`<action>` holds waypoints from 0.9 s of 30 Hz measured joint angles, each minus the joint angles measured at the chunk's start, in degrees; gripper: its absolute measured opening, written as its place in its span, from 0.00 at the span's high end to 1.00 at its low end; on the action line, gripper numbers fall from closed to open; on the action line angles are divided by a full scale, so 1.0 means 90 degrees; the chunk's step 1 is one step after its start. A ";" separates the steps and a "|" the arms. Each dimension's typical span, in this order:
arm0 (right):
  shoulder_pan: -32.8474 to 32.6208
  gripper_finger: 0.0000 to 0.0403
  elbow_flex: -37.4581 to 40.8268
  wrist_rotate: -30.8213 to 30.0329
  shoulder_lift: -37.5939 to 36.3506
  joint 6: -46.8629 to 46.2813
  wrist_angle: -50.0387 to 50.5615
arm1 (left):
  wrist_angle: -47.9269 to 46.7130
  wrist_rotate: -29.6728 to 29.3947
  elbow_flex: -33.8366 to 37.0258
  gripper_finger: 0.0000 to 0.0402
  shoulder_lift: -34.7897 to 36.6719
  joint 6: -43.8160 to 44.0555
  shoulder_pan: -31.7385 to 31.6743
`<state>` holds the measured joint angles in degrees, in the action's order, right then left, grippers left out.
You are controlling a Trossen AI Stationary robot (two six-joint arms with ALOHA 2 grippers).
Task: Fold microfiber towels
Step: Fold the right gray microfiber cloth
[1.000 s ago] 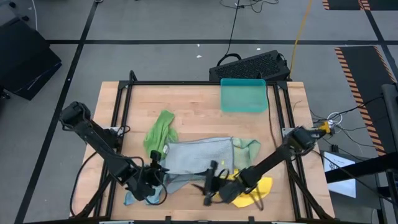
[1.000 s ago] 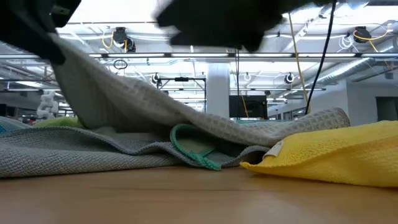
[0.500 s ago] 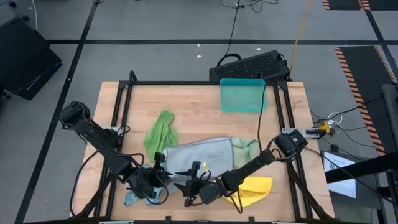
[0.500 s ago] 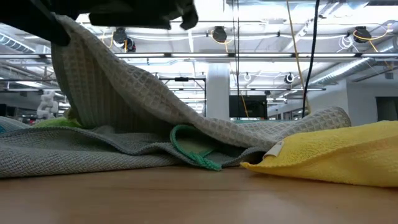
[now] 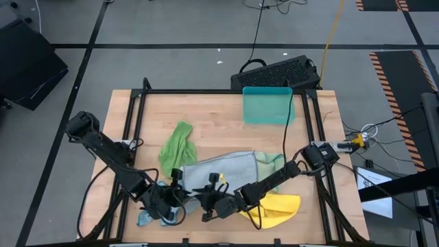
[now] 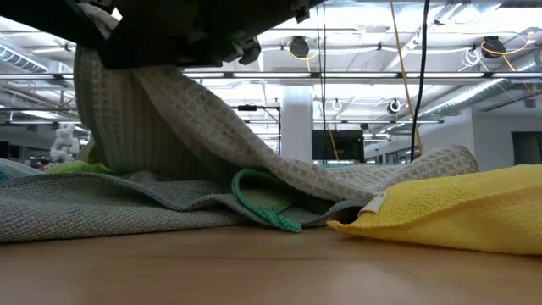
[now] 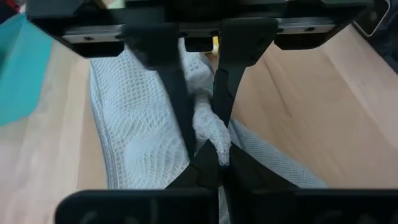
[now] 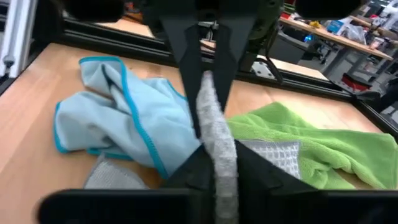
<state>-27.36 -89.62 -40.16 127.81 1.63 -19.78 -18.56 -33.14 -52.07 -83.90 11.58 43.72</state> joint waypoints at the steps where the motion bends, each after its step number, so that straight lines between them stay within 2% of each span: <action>1: -0.0004 0.96 0.0000 0.0002 -0.0002 0.0011 0.0051 | 0.0011 -0.0030 0.0004 0.96 -0.0005 0.0084 0.0000; 4: -0.0006 0.97 0.0000 -0.0022 -0.0002 -0.0016 0.0202 | 0.0026 -0.0321 0.0160 0.84 -0.0005 0.0383 0.0075; 7: -0.0015 0.95 0.0000 -0.0028 -0.0042 -0.0092 0.0262 | -0.0091 -0.0763 0.0475 0.68 -0.0007 0.0638 0.0169; 11: -0.0029 0.98 0.0000 -0.0075 -0.0167 -0.0281 0.0622 | -0.0144 -0.1312 0.1069 0.47 -0.0012 0.1107 0.0283; 15: -0.0023 0.98 0.0002 -0.0218 -0.0247 -0.0383 0.0952 | -0.0059 -0.1584 0.1599 0.33 -0.0015 0.1119 0.0375; 20: -0.0017 0.97 0.0005 -0.0283 -0.0445 -0.0437 0.1180 | 0.0895 -0.2077 0.2085 0.26 -0.0015 0.0276 0.0408; 24: 0.0000 0.98 0.0005 -0.0369 -0.0569 -0.0410 0.1310 | 0.2005 -0.2233 0.2297 0.27 -0.0057 -0.0882 0.0323; 27: 0.0019 0.98 0.0005 -0.0372 -0.0636 -0.0401 0.1315 | 0.2358 -0.2222 0.2307 0.30 -0.0133 -0.1402 0.0182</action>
<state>-27.18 -89.58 -43.51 122.08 -1.98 -7.94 2.66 -53.14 -31.31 -85.09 -1.04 45.36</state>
